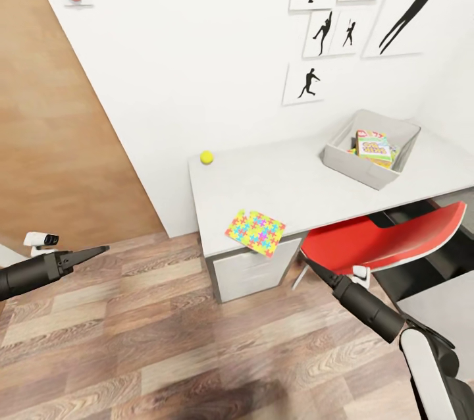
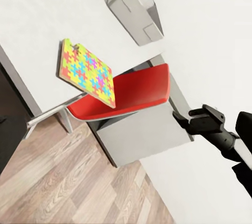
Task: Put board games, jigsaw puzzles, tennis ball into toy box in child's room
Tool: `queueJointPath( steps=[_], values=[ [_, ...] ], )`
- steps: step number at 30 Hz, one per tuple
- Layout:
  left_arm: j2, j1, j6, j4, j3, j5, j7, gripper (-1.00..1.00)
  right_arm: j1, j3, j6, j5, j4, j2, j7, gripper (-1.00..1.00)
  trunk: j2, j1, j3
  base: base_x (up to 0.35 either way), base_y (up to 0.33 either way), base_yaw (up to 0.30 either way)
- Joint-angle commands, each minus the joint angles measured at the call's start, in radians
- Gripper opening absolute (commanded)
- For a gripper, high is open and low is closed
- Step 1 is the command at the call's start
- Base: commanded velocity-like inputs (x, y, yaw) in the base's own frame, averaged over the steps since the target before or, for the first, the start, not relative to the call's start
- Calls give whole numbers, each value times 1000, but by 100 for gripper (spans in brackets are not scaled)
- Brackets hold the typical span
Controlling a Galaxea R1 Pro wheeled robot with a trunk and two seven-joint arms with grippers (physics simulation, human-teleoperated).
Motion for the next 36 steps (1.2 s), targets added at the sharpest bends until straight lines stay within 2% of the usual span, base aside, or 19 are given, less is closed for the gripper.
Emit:
queueJointPath(
  steps=[1,17,23,25,27,30,36],
  values=[
    [0,-1,11,0,0,-2,-5,100,1,0,3,-1,0,-2,10,100,-2,1,0,0,0,31],
    [0,0,10,0,1,-2,-5,100,11,-4,-11,15,-1,-16,68,100,-2,1,27,0,0,68],
    [0,-1,10,0,1,-2,-5,100,12,-6,-21,14,-1,-31,103,100,-2,1,37,0,0,76],
    [0,0,10,0,1,-2,-5,100,13,-7,-24,13,-5,-33,148,100,-2,1,40,0,0,76],
    [-1,0,10,0,0,-2,-5,100,15,-9,-28,13,-2,-34,227,100,-2,1,43,0,0,76],
    [-1,0,11,0,-1,-1,-5,100,15,-11,-31,15,0,-34,276,100,-2,1,48,0,0,76],
    [0,0,10,0,1,-2,-5,100,16,-17,-33,16,2,-35,305,100,-2,1,58,0,0,76]
  ],
)
